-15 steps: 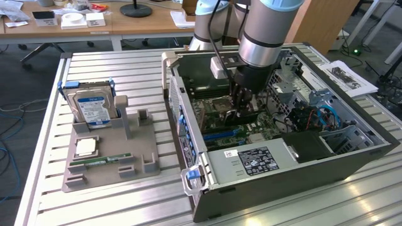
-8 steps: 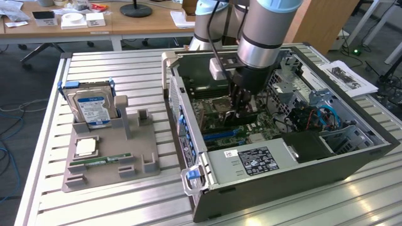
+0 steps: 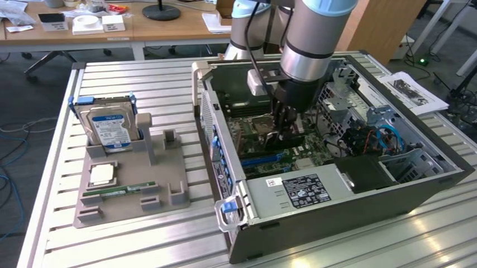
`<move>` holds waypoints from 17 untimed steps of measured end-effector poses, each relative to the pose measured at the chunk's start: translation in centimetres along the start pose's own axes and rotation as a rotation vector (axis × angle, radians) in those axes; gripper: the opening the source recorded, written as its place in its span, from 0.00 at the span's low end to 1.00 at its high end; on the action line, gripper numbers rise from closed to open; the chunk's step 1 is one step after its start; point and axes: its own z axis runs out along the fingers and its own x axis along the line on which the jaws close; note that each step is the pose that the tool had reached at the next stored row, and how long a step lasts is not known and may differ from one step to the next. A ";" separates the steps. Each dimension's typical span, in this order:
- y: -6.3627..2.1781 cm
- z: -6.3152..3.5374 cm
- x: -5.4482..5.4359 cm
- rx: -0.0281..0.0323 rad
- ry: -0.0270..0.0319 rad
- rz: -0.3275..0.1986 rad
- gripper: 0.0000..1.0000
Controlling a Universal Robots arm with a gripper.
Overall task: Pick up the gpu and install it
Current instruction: 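Insert the gpu into the slot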
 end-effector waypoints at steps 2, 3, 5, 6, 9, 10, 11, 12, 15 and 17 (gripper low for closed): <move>0.08 0.05 0.0 0.0004 0.0002 0.000 0.27; 0.12 0.09 0.0 0.0007 0.0001 0.000 0.27; 0.21 0.15 0.0 0.0012 0.0002 0.000 0.27; 0.25 0.16 0.0 0.0015 0.0003 0.000 0.27; 0.32 0.19 0.0 0.0019 0.0002 0.000 0.27; 0.33 0.20 0.0 0.0020 -0.0001 0.000 0.27; 0.33 0.21 0.1 0.0020 -0.0002 0.000 0.27; 0.34 0.20 0.1 0.0020 0.0000 0.000 0.27; 0.33 0.19 0.3 0.0019 0.0001 0.000 0.27; 0.33 0.19 0.4 0.0019 0.0001 0.000 0.27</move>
